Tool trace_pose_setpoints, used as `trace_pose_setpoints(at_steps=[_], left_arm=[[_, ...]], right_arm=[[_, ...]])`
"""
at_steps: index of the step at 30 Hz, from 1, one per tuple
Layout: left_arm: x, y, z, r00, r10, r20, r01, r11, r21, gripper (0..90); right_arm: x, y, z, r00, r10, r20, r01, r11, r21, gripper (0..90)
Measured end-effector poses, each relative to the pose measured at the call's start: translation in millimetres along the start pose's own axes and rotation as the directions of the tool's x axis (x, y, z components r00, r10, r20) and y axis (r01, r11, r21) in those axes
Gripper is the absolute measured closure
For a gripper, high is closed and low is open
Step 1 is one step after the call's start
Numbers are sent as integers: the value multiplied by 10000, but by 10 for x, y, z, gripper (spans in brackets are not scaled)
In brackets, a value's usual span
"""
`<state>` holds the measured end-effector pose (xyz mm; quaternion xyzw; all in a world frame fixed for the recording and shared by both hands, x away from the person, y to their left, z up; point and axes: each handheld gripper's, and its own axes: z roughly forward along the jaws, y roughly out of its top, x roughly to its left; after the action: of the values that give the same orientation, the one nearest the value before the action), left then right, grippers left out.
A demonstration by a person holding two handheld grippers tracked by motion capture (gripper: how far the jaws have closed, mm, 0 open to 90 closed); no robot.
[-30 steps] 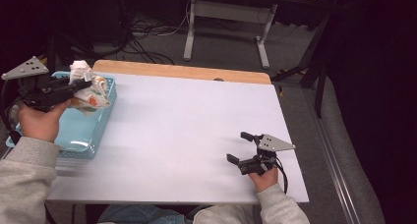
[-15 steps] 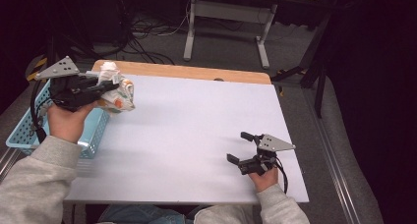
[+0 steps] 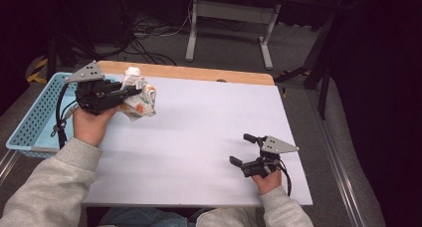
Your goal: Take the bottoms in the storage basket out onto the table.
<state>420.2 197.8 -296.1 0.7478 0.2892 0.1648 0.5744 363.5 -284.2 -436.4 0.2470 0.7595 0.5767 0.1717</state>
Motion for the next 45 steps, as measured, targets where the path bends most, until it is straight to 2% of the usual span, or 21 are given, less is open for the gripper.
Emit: trace_pose_setpoints(at_steps=[17, 18, 19, 32, 45], left_arm=[[-186, -44, 391, 9979, 108, 639, -122, 9997, 208, 730], [-203, -51, 415, 9974, 4, 723, -21, 9997, 234, 730], [-210, -53, 440, 9974, 98, 719, -115, 9997, 235, 730], [-338, -116, 717, 9927, 78, 1201, -126, 9991, 394, 730], [-349, -309, 956, 9910, -314, 1304, 221, 9971, 725, 727]], right_arm=[[5, 1, -3, 10000, -31, -7, 31, 10000, -16, 9], [5, 1, -2, 10000, -26, -11, 26, 10000, -13, 9], [5, 1, -2, 10000, -29, -19, 29, 10000, -18, 9], [6, 2, -2, 10000, -49, -11, 49, 10000, 3, 9], [5, 1, -1, 10000, -42, -7, 42, 10000, 7, 9]])
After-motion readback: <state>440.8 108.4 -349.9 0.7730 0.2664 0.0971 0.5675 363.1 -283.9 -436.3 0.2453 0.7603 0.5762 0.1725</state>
